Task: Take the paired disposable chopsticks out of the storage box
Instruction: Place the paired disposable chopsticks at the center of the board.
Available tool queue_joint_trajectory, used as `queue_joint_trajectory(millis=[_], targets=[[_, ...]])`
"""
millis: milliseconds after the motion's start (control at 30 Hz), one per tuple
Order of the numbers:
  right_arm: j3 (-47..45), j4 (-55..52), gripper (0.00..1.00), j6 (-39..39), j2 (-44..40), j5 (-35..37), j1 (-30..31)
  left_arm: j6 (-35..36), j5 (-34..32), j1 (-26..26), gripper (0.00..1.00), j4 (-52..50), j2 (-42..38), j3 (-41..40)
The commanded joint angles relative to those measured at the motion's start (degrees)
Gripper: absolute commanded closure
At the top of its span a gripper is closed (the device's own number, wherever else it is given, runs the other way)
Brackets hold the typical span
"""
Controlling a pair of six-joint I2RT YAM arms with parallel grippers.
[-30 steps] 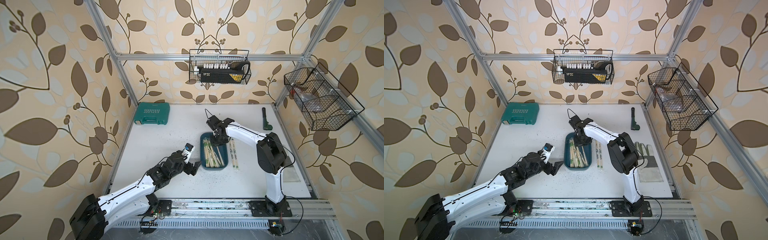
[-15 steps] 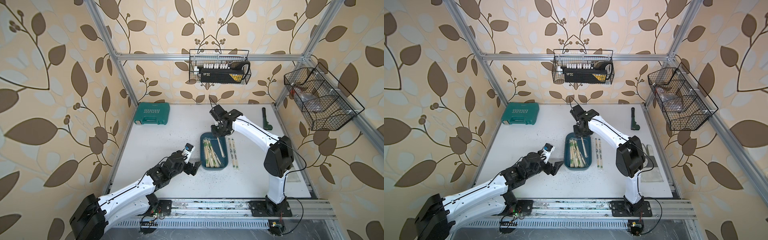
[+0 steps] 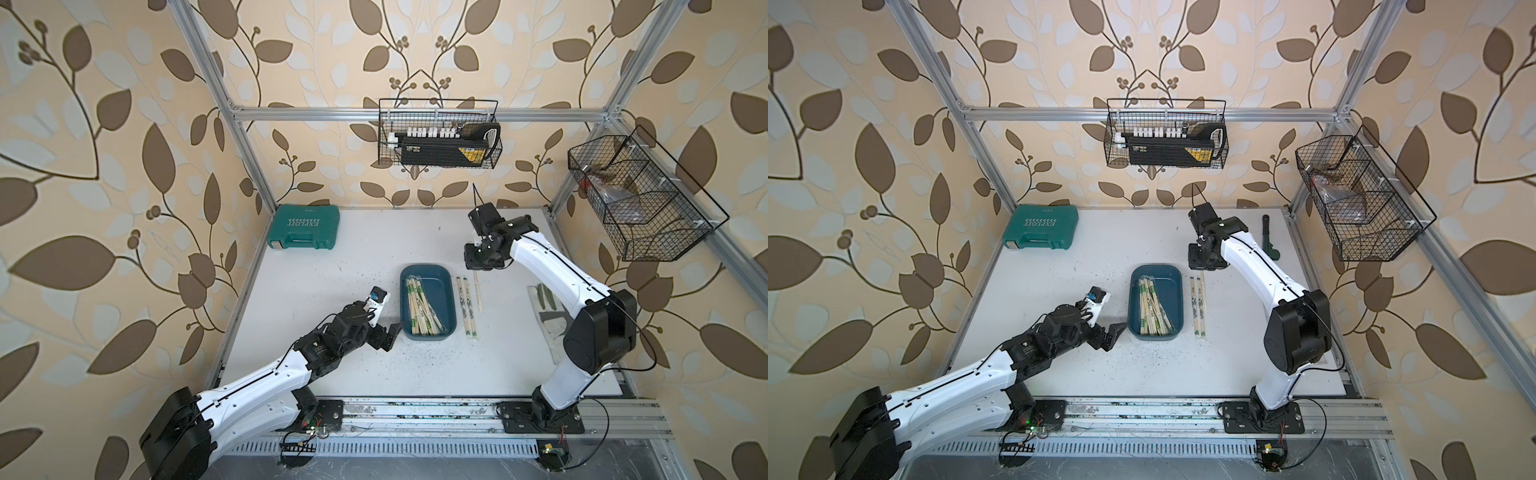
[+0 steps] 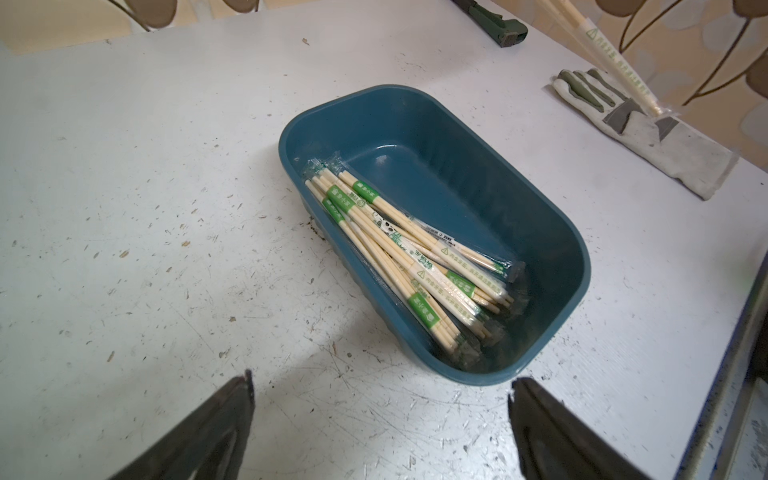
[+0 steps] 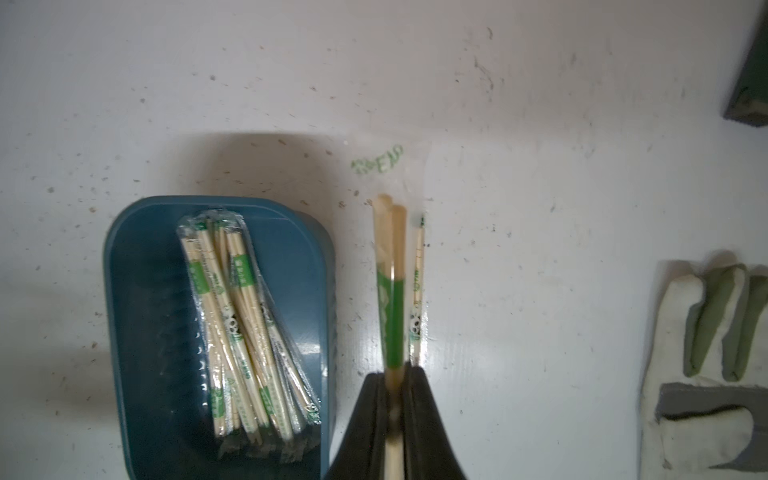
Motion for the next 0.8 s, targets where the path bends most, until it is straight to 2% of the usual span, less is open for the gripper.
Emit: queue_joint_trajectory(millis=[0,233,767], targets=[[-5.5,2.1,0.89,-1.7,-0.7,0.3,-1.9,0.8,-0.1,-0.5,0.01,0.8,-0.2,1.5],[-13.1,8.7,0.90,-3.2,1.3,2.3,-3.4,0.8,0.3,-0.5,0.01,1.1,0.3,1.6],[-14.1,13.1,0.92,-3.8,7.9,2.3,-3.5,0.8,0.3,-0.5,0.01,1.0,1.2,2.0]])
